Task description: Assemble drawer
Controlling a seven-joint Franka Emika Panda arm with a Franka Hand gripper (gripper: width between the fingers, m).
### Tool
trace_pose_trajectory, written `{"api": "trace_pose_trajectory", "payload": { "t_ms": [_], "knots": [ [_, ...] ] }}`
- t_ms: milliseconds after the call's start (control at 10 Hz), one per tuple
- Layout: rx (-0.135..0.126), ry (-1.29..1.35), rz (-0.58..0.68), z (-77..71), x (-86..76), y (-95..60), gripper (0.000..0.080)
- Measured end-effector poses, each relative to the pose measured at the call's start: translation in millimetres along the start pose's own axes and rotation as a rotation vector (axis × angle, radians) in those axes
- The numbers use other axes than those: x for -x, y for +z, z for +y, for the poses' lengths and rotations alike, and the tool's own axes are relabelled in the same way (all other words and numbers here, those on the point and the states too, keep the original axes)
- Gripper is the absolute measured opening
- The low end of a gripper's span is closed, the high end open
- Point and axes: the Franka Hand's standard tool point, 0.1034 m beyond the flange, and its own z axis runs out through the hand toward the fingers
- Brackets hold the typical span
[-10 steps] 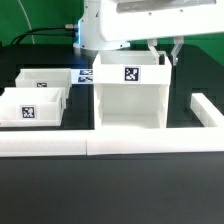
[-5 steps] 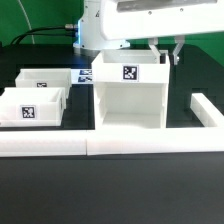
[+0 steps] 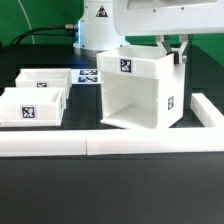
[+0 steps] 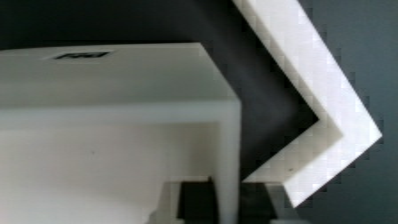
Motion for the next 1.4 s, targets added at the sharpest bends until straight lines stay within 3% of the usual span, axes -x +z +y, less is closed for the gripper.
{"api": "trace_pose_trajectory", "payload": {
  "t_ms": [800, 1100, 1400],
  "knots": [
    [-0.035, 0.504, -0.033, -14.0, 5.5, 2.0, 0.0041],
    [-0.032, 0.805, -0.065, -8.7, 9.9, 5.5, 0.0041],
    [-0.034, 0.785, -0.068, -10.2, 11.4, 5.6, 0.0041]
  ]
}}
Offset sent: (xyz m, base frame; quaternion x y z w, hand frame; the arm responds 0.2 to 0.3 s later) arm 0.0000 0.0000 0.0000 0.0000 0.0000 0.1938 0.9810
